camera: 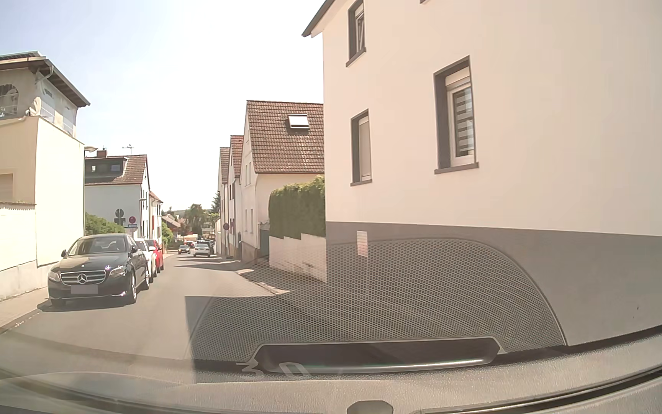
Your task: Follow the waypoints while adhering to traffic rules and regulations
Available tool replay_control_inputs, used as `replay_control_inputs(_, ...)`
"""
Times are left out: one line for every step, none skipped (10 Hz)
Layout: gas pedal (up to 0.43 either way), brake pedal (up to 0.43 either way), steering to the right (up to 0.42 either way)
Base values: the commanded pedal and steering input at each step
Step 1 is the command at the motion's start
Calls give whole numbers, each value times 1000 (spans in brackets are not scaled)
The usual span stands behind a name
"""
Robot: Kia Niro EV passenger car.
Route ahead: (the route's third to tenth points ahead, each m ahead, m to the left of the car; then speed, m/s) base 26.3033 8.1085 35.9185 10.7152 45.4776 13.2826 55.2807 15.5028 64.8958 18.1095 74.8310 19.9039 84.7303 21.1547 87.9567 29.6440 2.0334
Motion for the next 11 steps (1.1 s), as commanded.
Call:
replay_control_inputs(0, 0, -525)
replay_control_inputs(0, 0, -478)
replay_control_inputs(0, 0, -429)
replay_control_inputs(0, 0, -402)
replay_control_inputs(0, 0, -364)
replay_control_inputs(0, 0, -323)
replay_control_inputs(0, 0, -284)
replay_control_inputs(0, 0, -234)
replay_control_inputs(0, 0, -189)
replay_control_inputs(0, 0, -162)
replay_control_inputs(0, 0, -127)
